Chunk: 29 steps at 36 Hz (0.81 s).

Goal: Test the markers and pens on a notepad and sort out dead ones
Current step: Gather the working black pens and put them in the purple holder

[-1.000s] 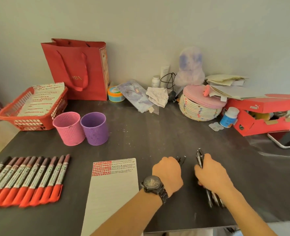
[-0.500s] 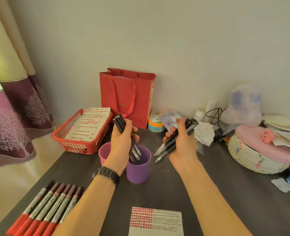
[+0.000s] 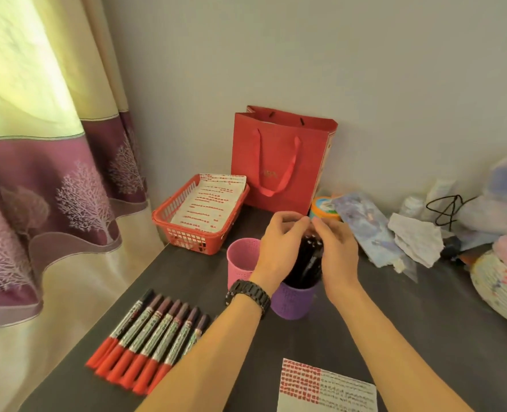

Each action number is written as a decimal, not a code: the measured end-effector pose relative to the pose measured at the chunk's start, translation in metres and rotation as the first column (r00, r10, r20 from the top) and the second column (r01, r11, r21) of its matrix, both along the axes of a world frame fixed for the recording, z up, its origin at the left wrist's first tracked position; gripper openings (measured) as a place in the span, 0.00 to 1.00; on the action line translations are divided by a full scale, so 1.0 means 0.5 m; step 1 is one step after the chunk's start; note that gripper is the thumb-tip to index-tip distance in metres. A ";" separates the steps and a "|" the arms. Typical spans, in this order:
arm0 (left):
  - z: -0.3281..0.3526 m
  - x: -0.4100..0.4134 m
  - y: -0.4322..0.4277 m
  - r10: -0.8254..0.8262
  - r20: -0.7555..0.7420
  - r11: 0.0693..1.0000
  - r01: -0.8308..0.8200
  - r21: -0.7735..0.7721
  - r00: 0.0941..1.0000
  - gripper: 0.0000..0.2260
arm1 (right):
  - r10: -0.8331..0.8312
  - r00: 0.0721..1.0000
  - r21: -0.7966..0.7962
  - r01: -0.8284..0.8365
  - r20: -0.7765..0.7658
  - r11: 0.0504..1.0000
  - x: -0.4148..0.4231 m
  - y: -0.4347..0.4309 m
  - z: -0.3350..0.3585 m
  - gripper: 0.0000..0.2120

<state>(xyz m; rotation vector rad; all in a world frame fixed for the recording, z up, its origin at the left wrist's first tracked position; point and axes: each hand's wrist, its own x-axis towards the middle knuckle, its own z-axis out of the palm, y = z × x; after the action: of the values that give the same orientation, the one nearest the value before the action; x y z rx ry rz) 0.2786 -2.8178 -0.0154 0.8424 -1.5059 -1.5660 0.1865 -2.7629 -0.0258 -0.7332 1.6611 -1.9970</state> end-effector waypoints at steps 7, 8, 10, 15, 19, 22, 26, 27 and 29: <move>0.041 0.213 0.002 0.180 0.062 0.903 -0.139 -0.407 0.982 0.11 | -0.254 0.743 -0.048 0.287 -0.620 0.957 0.070 0.109 0.034 0.16; 0.035 0.263 -0.005 0.268 0.131 0.864 -0.178 -0.472 0.954 0.12 | -0.236 0.701 -0.054 0.272 -0.672 0.961 0.096 0.128 0.033 0.15; 0.013 0.355 -0.023 0.405 0.390 0.819 -0.138 -0.558 0.827 0.20 | -0.036 0.751 0.130 0.161 -0.659 0.978 0.156 0.148 0.026 0.17; -0.062 0.497 -0.025 0.247 0.928 0.965 0.017 -0.262 0.278 0.46 | 0.653 0.634 0.884 0.108 -0.414 0.455 0.285 0.112 -0.032 0.50; -0.094 0.521 -0.006 0.146 0.976 0.987 0.046 -0.155 0.163 0.58 | 0.719 0.613 0.943 0.157 -0.326 0.293 0.347 0.067 -0.068 0.61; -0.105 0.513 0.008 0.169 0.979 0.979 0.098 -0.180 0.118 0.54 | 0.718 0.617 0.946 0.171 -0.322 0.276 0.377 0.043 -0.079 0.58; -0.106 0.508 -0.006 0.160 0.973 0.975 0.126 -0.181 0.164 0.42 | 0.672 0.657 0.937 0.180 -0.341 0.300 0.401 0.023 -0.091 0.50; -0.105 0.507 -0.011 0.144 0.974 0.977 0.129 -0.167 0.173 0.40 | 0.663 0.671 0.939 0.175 -0.333 0.294 0.407 0.019 -0.091 0.49; -0.102 0.501 -0.020 0.142 0.977 0.976 0.141 -0.165 0.156 0.36 | 0.665 0.682 0.950 0.170 -0.304 0.261 0.418 0.010 -0.090 0.47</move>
<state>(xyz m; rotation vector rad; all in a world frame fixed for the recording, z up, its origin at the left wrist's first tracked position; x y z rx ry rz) 0.5289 -2.8279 -0.0666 1.9766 -2.5045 -0.5984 0.3955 -2.7580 -0.0707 -1.1717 2.4273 -0.0784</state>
